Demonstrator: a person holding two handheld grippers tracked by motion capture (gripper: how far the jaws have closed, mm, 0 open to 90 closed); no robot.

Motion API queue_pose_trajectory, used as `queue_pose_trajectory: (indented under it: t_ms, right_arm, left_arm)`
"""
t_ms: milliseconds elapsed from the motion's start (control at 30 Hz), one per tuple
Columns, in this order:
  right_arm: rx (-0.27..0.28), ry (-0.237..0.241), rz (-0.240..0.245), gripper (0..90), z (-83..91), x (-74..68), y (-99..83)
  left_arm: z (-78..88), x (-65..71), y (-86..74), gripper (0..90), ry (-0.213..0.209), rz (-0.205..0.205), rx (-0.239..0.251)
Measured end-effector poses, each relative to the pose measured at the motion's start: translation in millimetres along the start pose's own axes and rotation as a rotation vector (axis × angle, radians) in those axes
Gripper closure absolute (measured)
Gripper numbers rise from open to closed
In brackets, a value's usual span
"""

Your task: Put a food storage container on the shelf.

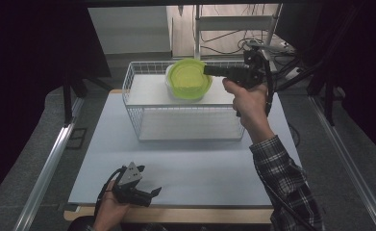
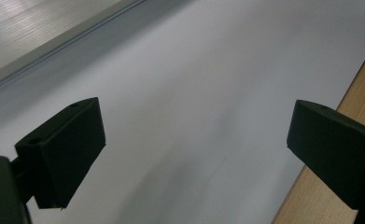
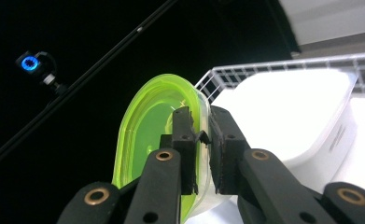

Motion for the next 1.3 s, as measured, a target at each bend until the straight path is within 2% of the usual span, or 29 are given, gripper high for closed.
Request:
queue_pose_trajectory:
  t_ms: [300,433,667,900,1167,1300]
  right_arm:
    - [0.059,-0.097,-0.027,81.8,-21.1,5.0,18.9]
    - [0.086,-0.144,-0.059,81.7,-32.6,10.9,22.3]
    - [0.112,-0.195,-0.103,81.7,-43.6,21.9,23.4]
    - [0.113,-0.2,-0.132,80.1,-46.5,29.6,22.1]
    - [0.102,-0.232,-0.121,75.8,-50.6,35.8,23.5]
    - [0.1,-0.224,-0.126,74.1,-52.5,39.0,24.7]
  left_arm:
    - [-0.1,0.5,-0.1,3.9,-0.005,-0.004,-0.002]
    - [-0.3,0.5,-0.2,3.9,-0.007,-0.009,-0.006]
    - [-0.8,1.4,-0.3,4.0,-0.008,-0.014,-0.007]
    - [-0.8,1.4,-0.2,4.0,-0.008,-0.022,-0.012]
    - [-1.7,2.6,-0.3,4.0,-0.009,-0.022,-0.014]
    - [-2.1,2.4,-0.6,4.0,-0.01,-0.027,-0.02]
Point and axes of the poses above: each handheld gripper's, and its own axes: z roughly backward along the jaws, y roughly out of its top, x roughly to its right, the point moved 2 cm from there along -z, roughly forward along the jaws, and after that the axes turned 5 degrees about y, right-handed, at the moved point
